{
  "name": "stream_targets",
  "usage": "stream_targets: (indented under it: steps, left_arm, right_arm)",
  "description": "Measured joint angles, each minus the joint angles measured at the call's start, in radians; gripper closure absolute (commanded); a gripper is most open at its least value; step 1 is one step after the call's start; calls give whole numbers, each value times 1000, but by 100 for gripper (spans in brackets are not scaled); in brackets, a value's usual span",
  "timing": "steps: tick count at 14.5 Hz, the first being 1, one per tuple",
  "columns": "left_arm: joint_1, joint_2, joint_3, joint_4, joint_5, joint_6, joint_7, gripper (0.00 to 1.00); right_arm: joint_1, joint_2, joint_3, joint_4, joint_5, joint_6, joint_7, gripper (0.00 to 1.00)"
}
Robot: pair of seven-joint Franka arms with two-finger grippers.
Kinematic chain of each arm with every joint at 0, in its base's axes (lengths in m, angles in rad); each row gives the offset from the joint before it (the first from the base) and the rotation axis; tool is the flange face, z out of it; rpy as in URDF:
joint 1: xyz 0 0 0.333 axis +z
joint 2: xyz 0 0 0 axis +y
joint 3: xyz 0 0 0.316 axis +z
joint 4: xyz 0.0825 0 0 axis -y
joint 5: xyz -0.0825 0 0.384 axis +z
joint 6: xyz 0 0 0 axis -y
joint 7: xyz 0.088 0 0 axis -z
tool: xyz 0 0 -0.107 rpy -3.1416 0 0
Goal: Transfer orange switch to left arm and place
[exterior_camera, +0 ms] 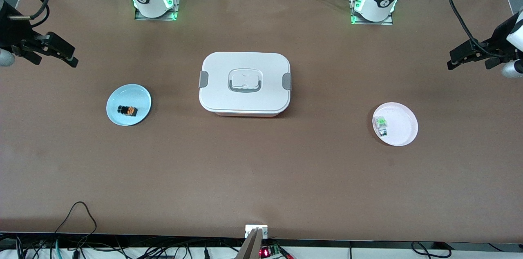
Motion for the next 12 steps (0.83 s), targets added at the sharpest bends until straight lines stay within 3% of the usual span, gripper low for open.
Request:
stream_targets:
  steps: [7, 12]
  left_arm:
    - [0, 0, 0, 0, 0, 0, 0, 0]
    - [0, 0, 0, 0, 0, 0, 0, 0]
  right_arm:
    - [0, 6, -1, -9, -6, -24, -4, 0]
    - [1, 75, 2, -83, -75, -32, -14, 0]
